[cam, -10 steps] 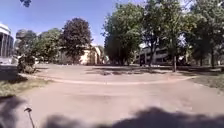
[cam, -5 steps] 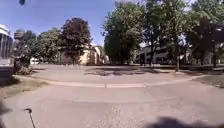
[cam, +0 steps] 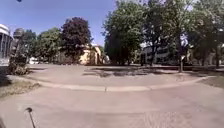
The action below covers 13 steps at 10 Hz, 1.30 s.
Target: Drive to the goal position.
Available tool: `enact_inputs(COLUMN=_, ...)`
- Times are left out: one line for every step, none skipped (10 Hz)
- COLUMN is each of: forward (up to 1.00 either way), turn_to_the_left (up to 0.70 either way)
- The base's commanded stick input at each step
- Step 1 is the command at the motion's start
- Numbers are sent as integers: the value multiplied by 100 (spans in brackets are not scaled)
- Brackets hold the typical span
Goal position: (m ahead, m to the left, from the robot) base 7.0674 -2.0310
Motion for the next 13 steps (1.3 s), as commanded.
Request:
enact_inputs(forward=70, turn_to_the_left=0)
enact_inputs(forward=70, turn_to_the_left=0)
enact_inputs(forward=70, turn_to_the_left=0)
enact_inputs(forward=70, turn_to_the_left=0)
enact_inputs(forward=70, turn_to_the_left=0)
enact_inputs(forward=70, turn_to_the_left=0)
enact_inputs(forward=70, turn_to_the_left=0)
enact_inputs(forward=70, turn_to_the_left=0)
enact_inputs(forward=70, turn_to_the_left=0)
enact_inputs(forward=70, turn_to_the_left=0)
enact_inputs(forward=70, turn_to_the_left=0)
enact_inputs(forward=70, turn_to_the_left=0)
enact_inputs(forward=70, turn_to_the_left=0)
